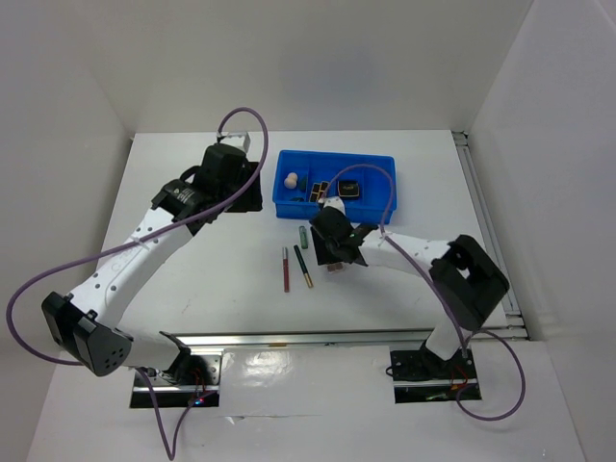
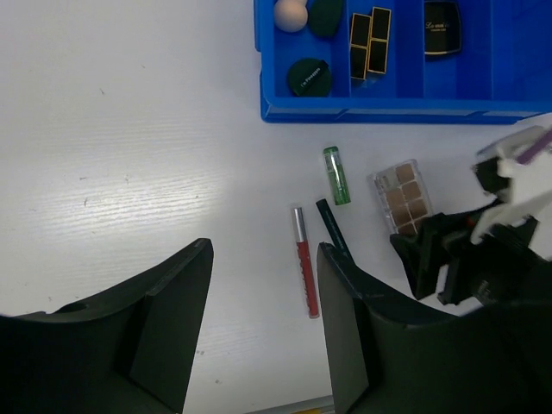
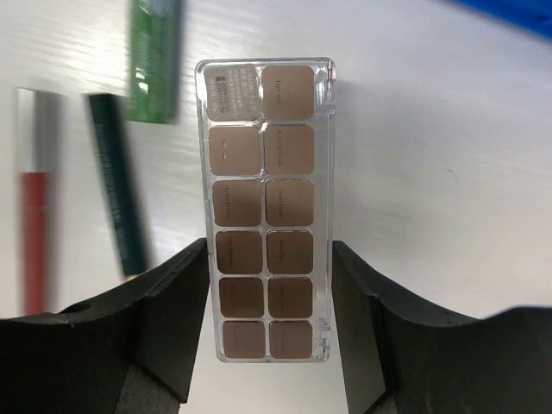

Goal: Organize the makeup

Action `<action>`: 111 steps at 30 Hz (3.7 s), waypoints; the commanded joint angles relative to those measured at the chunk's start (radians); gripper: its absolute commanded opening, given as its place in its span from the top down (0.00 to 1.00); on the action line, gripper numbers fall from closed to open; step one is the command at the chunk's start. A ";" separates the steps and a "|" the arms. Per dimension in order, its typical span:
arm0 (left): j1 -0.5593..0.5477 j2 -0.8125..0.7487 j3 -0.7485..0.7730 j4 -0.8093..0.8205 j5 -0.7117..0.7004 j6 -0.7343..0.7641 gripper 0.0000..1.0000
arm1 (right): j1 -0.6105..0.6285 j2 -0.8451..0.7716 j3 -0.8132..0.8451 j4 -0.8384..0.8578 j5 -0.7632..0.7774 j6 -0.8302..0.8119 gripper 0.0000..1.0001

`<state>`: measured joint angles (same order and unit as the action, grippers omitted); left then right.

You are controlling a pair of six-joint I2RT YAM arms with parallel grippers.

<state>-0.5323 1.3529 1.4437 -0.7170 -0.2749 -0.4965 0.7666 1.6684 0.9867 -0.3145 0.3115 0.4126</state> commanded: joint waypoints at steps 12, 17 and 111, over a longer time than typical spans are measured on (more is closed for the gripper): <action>0.005 0.026 0.021 0.036 0.081 0.001 0.35 | -0.136 -0.180 0.171 -0.003 0.110 -0.011 0.55; 0.005 -0.006 -0.008 0.036 0.094 -0.008 0.35 | -0.251 0.028 0.358 0.020 0.089 -0.049 0.54; -0.302 0.541 0.353 0.154 -0.050 -0.067 1.00 | -0.394 -0.394 0.245 -0.164 0.031 -0.020 0.09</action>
<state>-0.8642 1.8687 1.6535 -0.5636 -0.3077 -0.6582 0.3786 1.3277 1.2274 -0.4911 0.3264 0.3775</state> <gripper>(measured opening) 0.347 0.910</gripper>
